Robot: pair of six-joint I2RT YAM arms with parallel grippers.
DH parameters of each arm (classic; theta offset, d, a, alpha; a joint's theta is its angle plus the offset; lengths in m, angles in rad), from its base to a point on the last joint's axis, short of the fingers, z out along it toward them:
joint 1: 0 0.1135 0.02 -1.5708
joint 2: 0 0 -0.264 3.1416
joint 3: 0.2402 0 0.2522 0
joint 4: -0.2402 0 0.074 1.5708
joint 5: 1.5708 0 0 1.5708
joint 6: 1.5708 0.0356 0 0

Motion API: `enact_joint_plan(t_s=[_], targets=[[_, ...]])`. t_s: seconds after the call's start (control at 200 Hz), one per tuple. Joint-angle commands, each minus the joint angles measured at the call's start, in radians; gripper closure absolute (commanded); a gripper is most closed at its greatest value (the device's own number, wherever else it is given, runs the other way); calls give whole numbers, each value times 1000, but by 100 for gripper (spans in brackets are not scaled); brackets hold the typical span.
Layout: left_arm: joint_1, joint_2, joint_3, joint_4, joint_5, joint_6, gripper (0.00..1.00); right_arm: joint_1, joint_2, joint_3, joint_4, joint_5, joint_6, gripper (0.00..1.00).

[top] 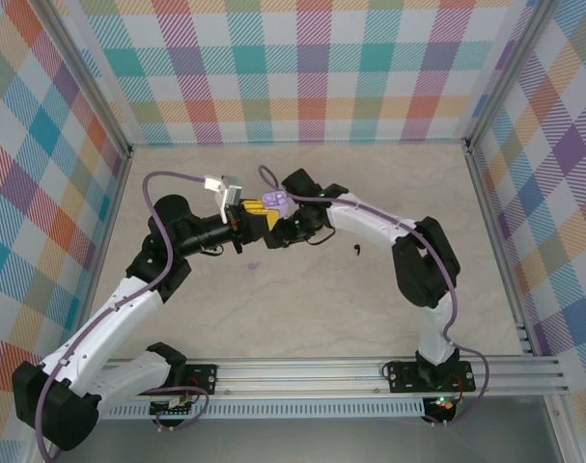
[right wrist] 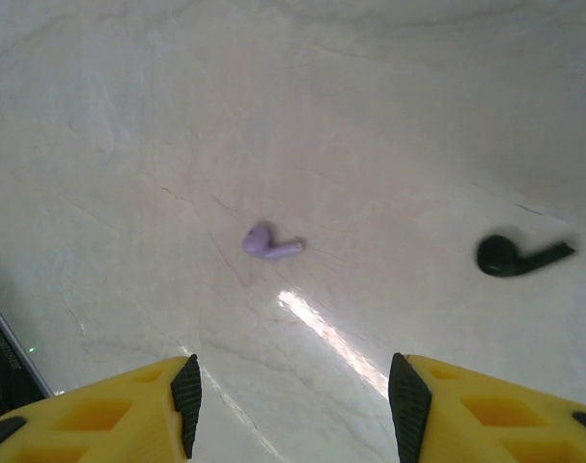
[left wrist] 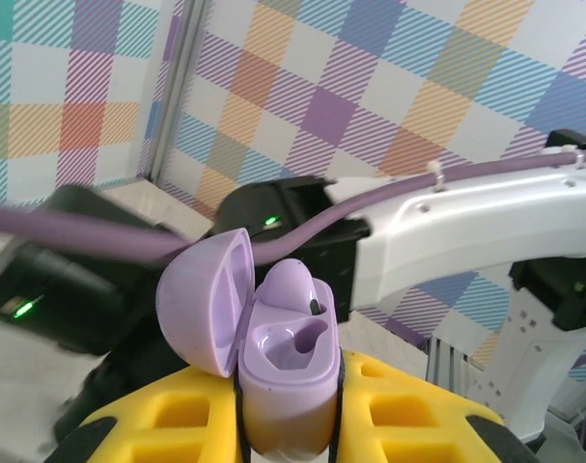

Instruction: Insert wireless bluetooth earbuds into charging case

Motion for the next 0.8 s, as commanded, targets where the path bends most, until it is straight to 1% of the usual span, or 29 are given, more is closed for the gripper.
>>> enact_joint_plan(t_s=[0.0, 0.15, 0.33, 0.61, 0.795], targets=[[13, -20, 49, 0, 41, -18, 86, 30, 66, 102, -82, -32, -54, 44], [13, -28, 61, -8, 62, -22, 86, 65, 172, 219, -134, -40, -85, 44], [14, -45, 71, -24, 70, -17, 86, 90, 256, 314, -170, -61, -115, 43], [14, -44, 71, -25, 78, -21, 86, 123, 337, 426, -247, 5, -157, 43], [13, -44, 68, -25, 75, -19, 86, 133, 347, 438, -254, 8, -172, 43]])
